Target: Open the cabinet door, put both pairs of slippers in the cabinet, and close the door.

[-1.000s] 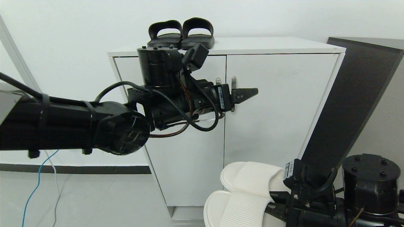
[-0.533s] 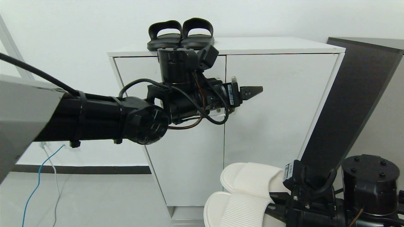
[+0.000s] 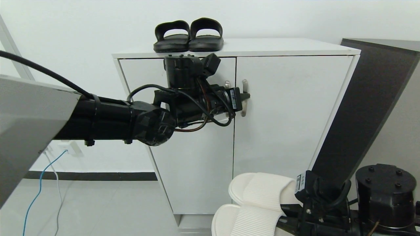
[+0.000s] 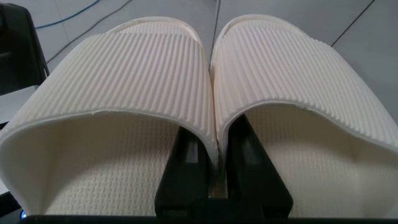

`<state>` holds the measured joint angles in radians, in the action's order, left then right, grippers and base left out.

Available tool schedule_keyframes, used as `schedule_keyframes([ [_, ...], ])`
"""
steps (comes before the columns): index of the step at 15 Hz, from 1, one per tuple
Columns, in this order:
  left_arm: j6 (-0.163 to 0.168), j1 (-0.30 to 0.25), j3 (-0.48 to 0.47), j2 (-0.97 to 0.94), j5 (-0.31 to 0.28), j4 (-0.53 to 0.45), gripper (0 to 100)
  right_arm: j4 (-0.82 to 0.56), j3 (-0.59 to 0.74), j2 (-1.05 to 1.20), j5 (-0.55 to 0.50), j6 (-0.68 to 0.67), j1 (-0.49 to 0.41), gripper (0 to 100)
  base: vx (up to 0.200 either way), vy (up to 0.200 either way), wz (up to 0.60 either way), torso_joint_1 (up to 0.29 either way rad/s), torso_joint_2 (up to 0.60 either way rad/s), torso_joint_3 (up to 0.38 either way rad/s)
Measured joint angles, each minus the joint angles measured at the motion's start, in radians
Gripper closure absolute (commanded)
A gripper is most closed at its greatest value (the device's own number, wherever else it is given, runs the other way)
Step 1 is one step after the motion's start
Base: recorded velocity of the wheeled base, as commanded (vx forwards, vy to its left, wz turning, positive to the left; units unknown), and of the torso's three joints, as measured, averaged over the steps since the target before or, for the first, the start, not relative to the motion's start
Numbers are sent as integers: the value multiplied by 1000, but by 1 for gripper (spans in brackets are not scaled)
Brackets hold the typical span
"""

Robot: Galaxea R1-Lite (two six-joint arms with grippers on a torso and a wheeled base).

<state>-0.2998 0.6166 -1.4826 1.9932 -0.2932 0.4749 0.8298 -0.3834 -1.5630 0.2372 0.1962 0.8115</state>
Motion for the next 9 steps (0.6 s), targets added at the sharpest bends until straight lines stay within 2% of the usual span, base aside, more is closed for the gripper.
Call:
schedule_keyframes([
  [9, 2, 36, 220, -178, -1, 7, 100, -1, 29, 25, 7, 0, 30, 100, 0, 0, 0, 0, 0, 0],
])
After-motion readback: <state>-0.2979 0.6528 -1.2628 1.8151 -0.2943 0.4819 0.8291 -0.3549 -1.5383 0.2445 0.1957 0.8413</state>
